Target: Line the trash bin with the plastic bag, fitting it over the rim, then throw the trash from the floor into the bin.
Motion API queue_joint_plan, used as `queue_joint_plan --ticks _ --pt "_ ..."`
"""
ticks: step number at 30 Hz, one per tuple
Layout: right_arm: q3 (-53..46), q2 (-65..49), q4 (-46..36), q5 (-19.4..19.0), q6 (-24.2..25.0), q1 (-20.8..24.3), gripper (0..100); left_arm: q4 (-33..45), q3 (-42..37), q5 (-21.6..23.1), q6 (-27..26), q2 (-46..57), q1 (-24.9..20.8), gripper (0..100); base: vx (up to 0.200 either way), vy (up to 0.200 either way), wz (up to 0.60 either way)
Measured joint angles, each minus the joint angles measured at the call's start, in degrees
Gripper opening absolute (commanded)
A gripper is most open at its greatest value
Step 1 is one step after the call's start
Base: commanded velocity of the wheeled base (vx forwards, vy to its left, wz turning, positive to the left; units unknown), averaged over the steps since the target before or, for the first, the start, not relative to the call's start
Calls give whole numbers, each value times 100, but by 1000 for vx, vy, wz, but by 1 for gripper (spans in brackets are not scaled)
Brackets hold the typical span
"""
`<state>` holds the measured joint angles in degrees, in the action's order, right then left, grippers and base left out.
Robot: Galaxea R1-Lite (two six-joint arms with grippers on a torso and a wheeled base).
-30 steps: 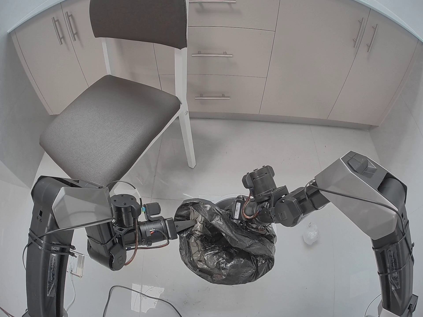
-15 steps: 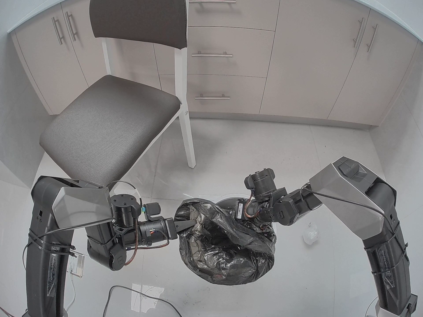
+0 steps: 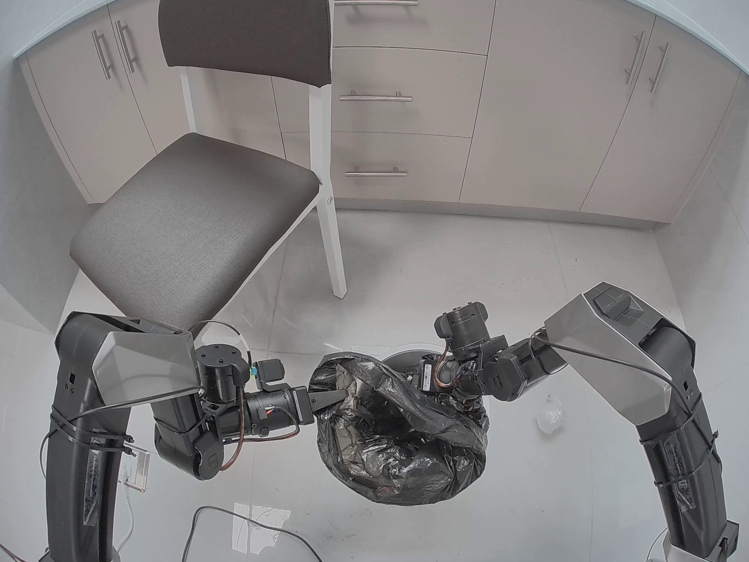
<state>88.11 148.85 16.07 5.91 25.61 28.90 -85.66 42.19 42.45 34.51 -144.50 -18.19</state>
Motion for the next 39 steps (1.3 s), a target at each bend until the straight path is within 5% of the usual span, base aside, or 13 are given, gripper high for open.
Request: queue_joint_plan --ticks 18,29,39 --pt "-521 -592 38 -77 200 17 100 -1 0 2 0 0 0 0 0 0 0" --pt "-1670 -1541 144 -736 550 15 100 -1 0 0 0 0 0 0 0 0 0" --pt "-2742 -1927 1392 -834 507 -74 100 -1 0 0 0 0 2 0 0 0 0"
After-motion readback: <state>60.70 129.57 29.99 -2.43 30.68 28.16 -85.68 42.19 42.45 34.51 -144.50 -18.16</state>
